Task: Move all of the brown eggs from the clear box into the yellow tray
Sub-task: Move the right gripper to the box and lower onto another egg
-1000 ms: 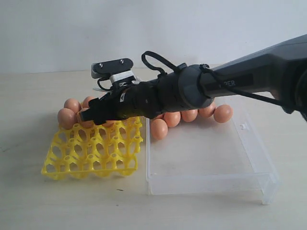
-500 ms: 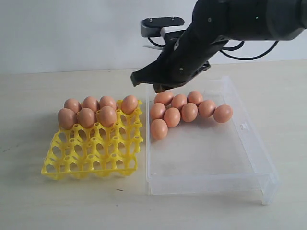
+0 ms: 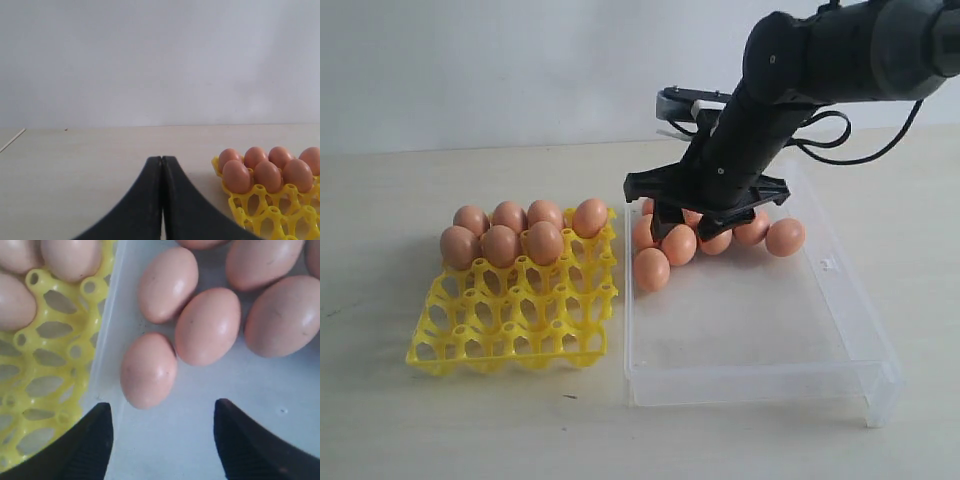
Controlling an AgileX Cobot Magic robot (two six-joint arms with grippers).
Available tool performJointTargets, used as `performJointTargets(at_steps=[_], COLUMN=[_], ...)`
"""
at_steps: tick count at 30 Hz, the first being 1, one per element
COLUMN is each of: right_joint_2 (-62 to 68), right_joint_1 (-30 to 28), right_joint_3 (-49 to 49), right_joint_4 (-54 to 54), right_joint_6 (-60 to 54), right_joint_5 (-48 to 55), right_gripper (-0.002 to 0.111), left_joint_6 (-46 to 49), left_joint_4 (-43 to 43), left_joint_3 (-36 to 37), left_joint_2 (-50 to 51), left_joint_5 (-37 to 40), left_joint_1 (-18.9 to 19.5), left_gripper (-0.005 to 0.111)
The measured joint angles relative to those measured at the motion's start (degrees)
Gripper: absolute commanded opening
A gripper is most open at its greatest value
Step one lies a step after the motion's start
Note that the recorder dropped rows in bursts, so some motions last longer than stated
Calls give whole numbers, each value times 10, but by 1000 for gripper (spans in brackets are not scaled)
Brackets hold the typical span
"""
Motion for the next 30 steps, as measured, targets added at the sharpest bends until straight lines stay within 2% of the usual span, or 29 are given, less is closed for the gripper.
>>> performJointTargets(at_steps=[6,9,24,27,30], right_joint_2=[67,93,143,148,148], right_joint_1=[-9,-9,-10,-10,-10], right_joint_3=[-44,-89,-130,-130,-130], right_joint_4=[-30,-98,-97,-96,-96], right_joint_6=[79,141,164,164,161], right_joint_5=[-29,-17,41,47,47], right_gripper=[60,60,59,55,45], left_joint_6=[0,0,0,0,0], left_joint_4=[0,0,0,0,0], left_joint_3=[0,0,0,0,0], left_joint_2=[0,0,0,0,0], left_joint_5=[0,0,0,0,0], left_joint_1=[0,0,0,0,0], left_gripper=[0,0,0,0,0])
